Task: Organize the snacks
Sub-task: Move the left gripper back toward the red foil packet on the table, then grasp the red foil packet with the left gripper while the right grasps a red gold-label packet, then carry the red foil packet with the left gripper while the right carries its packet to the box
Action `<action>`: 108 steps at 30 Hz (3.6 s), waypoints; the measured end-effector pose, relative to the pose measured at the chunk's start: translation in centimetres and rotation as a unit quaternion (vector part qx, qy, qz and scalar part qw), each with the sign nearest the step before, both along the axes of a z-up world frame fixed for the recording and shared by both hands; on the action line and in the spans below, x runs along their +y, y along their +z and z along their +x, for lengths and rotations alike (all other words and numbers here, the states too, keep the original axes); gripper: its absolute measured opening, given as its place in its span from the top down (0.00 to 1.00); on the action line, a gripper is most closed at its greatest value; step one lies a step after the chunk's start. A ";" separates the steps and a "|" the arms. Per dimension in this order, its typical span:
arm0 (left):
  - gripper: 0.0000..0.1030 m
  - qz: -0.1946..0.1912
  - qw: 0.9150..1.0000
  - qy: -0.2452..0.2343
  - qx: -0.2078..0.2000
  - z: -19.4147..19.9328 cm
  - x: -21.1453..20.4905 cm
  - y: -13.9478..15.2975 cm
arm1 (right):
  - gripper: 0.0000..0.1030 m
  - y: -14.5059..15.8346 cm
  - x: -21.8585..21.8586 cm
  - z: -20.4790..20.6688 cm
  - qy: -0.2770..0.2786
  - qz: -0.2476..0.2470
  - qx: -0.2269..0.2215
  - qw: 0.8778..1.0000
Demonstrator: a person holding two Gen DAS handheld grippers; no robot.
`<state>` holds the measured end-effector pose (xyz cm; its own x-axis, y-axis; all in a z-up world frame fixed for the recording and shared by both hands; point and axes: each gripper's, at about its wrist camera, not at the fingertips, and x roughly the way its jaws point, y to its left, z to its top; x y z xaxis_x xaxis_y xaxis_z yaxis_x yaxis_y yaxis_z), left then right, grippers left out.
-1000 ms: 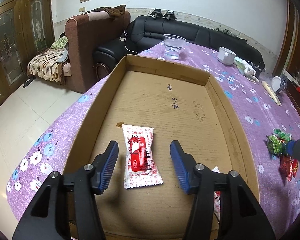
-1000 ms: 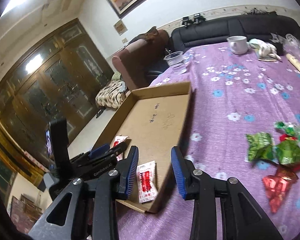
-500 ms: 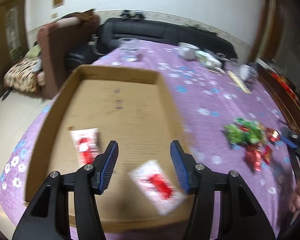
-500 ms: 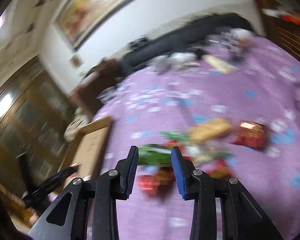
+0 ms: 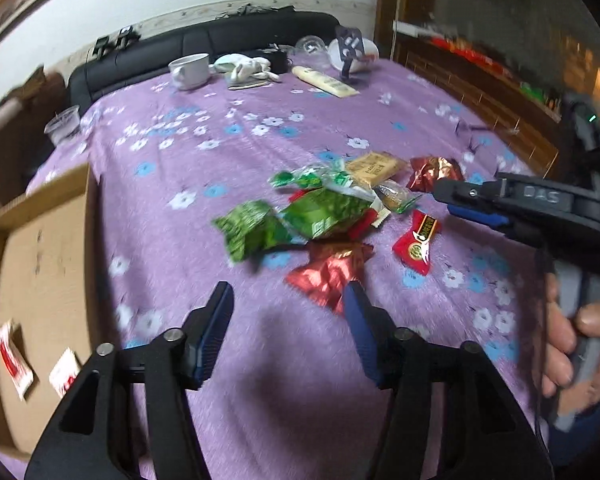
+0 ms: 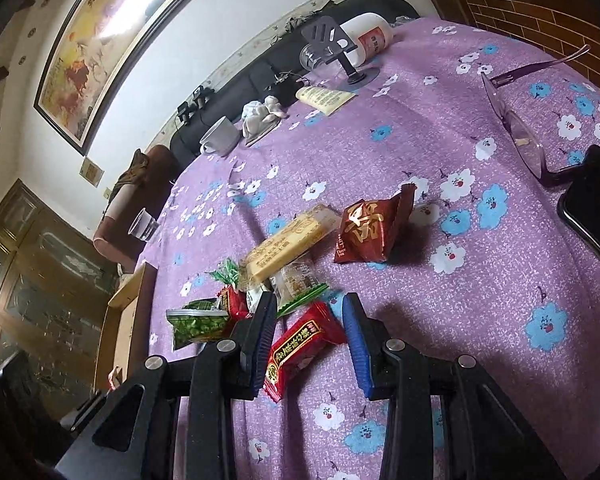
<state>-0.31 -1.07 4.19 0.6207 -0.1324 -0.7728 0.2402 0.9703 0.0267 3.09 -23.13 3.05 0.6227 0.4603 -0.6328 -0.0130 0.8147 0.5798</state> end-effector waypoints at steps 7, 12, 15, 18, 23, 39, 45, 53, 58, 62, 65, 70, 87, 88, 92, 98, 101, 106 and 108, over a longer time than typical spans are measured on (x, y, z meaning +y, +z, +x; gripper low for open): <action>0.43 0.029 0.999 -0.028 0.019 1.9 -2.7 -1.5 | 0.64 -0.1 0.5 0.0 0.006 -0.006 0.001 1.000; 0.46 0.027 0.999 -0.020 0.017 2.6 -2.9 -3.2 | 0.64 -0.3 1.0 0.0 0.014 -0.016 0.006 1.000; 0.56 0.013 1.000 -0.014 0.014 2.6 -2.3 -3.2 | 0.64 -0.5 1.6 0.0 0.023 -0.031 0.010 0.999; 0.58 0.015 1.000 0.001 0.005 2.2 -1.5 -3.1 | 0.64 -0.6 2.5 0.0 0.038 -0.052 0.012 0.998; 0.58 -0.006 1.000 0.014 -0.015 0.4 0.6 -1.8 | 0.64 -1.0 4.9 -0.1 0.085 -0.094 0.010 0.992; 0.64 -0.126 0.989 0.066 -0.048 0.3 6.0 -1.0 | 0.64 0.3 7.1 -1.5 0.149 -0.091 -0.040 0.984; 0.64 -0.166 0.982 0.083 -0.032 0.6 7.5 -1.2 | 0.64 0.2 9.9 -1.8 0.174 -0.135 -0.016 0.975; 0.64 -0.143 0.986 0.073 -0.043 -0.6 7.1 -0.5 | 0.70 -0.9 12.5 -1.2 0.168 -0.224 -0.017 0.960; 0.52 -0.080 0.996 0.040 -0.021 -2.0 5.3 -0.2 | 0.81 -1.0 11.7 -1.1 0.154 -0.241 -0.045 0.957; 0.49 -0.045 0.999 0.024 -0.003 -2.1 3.7 -1.2 | 0.81 0.0 10.1 -1.2 0.131 -0.215 -0.063 0.966; 0.49 -0.018 0.999 0.026 0.001 -1.9 2.7 -1.9 | 0.81 0.4 9.6 -1.2 0.128 -0.193 -0.067 0.970; 0.52 -0.003 0.999 0.032 0.027 -0.8 2.2 -3.3 | 0.81 0.8 9.9 -1.6 0.137 -0.186 -0.076 0.970; 0.62 -0.106 0.992 0.060 0.009 -0.5 4.7 -2.3 | 0.81 1.9 10.8 -2.8 0.151 -0.176 -0.120 0.965; 0.62 -0.102 0.993 0.061 0.007 -0.6 4.7 -2.2 | 0.81 1.9 10.8 -2.8 0.151 -0.175 -0.119 0.966; 0.62 -0.062 0.995 0.067 0.026 -0.3 4.1 -2.9 | 0.81 1.7 10.8 -2.7 0.154 -0.175 -0.114 0.966; 0.61 -0.036 0.997 0.065 0.031 0.0 3.6 -3.2 | 0.81 1.8 10.9 -2.8 0.159 -0.174 -0.116 0.965; 0.64 -0.077 0.995 0.063 0.018 -0.3 4.3 -2.7 | 0.81 1.9 11.0 -3.0 0.161 -0.173 -0.118 0.964; 0.65 -0.109 0.991 0.072 -0.020 -1.0 5.2 -1.6 | 0.81 2.0 11.0 -3.1 0.163 -0.172 -0.124 0.964; 0.65 -0.113 0.991 0.075 -0.024 -1.0 5.4 -1.4 | 0.81 2.0 11.1 -3.1 0.164 -0.172 -0.124 0.963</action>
